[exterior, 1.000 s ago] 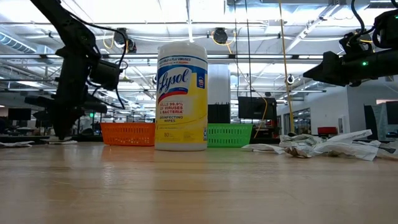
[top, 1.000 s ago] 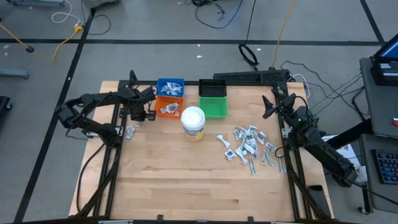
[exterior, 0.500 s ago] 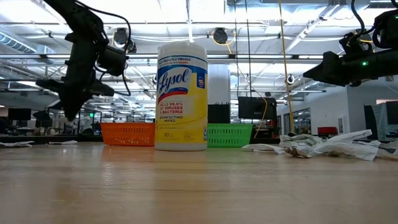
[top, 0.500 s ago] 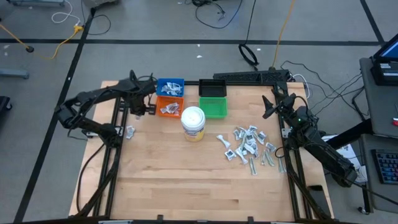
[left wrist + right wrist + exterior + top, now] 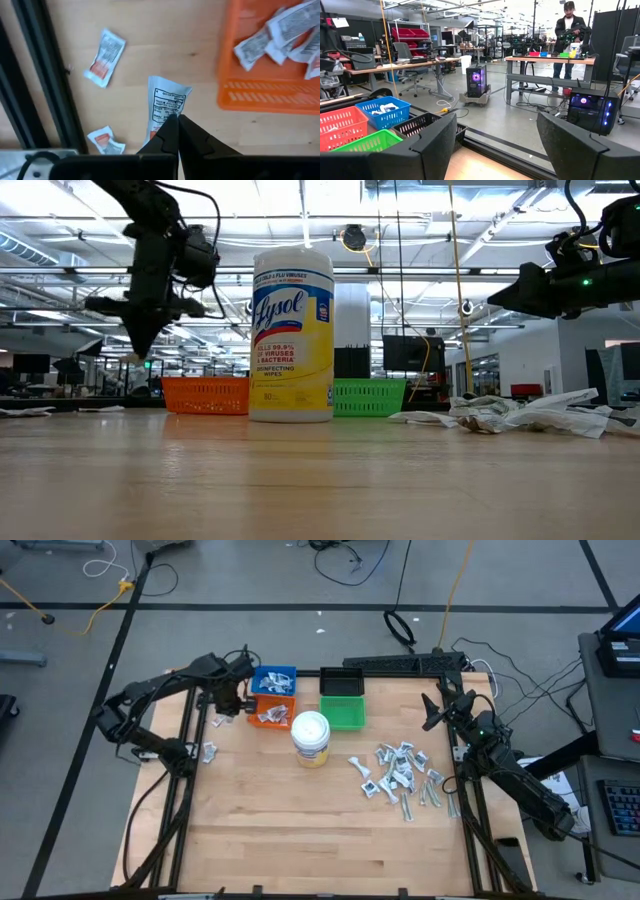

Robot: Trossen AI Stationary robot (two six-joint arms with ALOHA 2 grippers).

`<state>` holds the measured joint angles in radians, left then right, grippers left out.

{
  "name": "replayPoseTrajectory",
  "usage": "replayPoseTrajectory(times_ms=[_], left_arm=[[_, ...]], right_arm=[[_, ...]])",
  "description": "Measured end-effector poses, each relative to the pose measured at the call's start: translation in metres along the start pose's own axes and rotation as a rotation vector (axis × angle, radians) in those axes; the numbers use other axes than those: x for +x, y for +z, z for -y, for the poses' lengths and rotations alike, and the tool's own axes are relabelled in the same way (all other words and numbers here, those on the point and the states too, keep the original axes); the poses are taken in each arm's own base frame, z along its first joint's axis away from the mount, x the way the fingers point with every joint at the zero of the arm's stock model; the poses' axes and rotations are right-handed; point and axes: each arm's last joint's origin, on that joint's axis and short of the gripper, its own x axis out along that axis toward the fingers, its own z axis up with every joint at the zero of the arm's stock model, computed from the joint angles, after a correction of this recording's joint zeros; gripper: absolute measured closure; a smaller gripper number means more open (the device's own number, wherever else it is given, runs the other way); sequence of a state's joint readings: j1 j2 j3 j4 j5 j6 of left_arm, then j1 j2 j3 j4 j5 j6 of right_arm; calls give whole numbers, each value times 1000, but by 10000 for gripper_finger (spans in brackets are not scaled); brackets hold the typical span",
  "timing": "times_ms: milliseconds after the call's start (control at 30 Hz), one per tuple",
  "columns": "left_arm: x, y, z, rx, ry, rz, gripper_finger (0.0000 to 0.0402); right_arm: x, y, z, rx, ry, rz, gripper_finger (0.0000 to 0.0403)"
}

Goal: Pick & Place First Aid Supplies
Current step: Put the orange ointment pack into the orange bin

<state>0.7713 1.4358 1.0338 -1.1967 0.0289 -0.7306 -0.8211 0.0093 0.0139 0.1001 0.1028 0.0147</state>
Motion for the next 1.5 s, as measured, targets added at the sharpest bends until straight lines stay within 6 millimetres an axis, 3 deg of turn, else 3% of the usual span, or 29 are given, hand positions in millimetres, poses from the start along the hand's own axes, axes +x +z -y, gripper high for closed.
replayPoseTrajectory(times_ms=[767, 1300, 1500], left_arm=[[-17, 63, 83, 185, -45, -9, 400], [20, 66, 111, 282, 10, -2, 399], [20, 66, 112, 271, 11, -2, 359]], right_arm=[[0, 0, 0, 0, 0, 0, 132], [0, 0, 0, 0, 0, 0, 129], [0, 0, 0, 0, 0, 0, 129]])
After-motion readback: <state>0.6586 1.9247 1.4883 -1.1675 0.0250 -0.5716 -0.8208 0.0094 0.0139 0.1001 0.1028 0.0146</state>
